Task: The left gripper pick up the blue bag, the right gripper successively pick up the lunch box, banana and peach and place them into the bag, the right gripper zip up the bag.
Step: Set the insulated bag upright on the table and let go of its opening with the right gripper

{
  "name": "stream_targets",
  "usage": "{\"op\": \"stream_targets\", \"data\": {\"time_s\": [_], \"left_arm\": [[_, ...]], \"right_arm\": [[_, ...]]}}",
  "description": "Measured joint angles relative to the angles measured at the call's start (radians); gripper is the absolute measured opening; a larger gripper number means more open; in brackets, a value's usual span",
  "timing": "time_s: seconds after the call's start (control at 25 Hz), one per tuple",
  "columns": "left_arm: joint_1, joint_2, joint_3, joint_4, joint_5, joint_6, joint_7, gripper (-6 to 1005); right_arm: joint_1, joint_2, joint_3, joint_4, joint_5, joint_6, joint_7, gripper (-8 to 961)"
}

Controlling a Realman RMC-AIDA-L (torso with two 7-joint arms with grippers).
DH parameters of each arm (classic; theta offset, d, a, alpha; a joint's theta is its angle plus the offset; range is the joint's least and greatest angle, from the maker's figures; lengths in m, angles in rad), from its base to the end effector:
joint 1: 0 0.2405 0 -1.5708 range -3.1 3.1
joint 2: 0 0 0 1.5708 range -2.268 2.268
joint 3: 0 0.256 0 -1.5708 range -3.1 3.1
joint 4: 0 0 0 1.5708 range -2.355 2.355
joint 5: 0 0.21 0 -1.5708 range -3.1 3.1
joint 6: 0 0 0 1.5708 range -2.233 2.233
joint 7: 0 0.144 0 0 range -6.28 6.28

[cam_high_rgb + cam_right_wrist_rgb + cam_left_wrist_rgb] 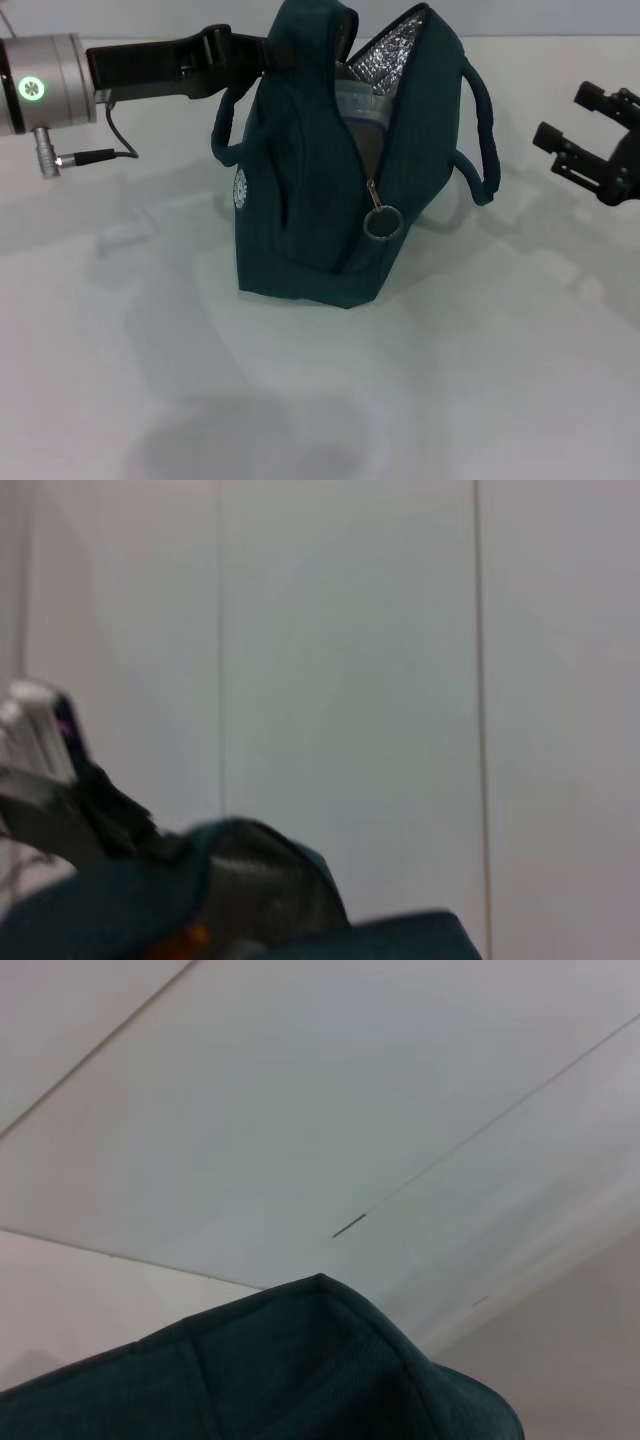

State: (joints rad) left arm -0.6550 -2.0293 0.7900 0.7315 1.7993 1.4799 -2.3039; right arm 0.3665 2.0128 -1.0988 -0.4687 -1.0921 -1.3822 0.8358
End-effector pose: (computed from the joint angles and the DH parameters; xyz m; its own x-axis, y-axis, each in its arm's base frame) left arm -0.1976 0.3876 0.0339 0.2563 0.7904 0.5564 0.8375 -0.4690 0.2805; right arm 0.2818 0.3269 0.0200 0.6966 0.0536 -0.7154 -0.4598 -0.7321 -0.5026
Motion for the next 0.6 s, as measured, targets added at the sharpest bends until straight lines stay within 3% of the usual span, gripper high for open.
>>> {"op": "stream_targets", "data": {"time_s": [0.6], "left_arm": [[0.000, 0.001, 0.000, -0.014, 0.000, -0.001, 0.005, 89]], "right_arm": [[0.272, 0.013, -0.092, 0.041, -0.110, 0.505, 0.082, 710]]}}
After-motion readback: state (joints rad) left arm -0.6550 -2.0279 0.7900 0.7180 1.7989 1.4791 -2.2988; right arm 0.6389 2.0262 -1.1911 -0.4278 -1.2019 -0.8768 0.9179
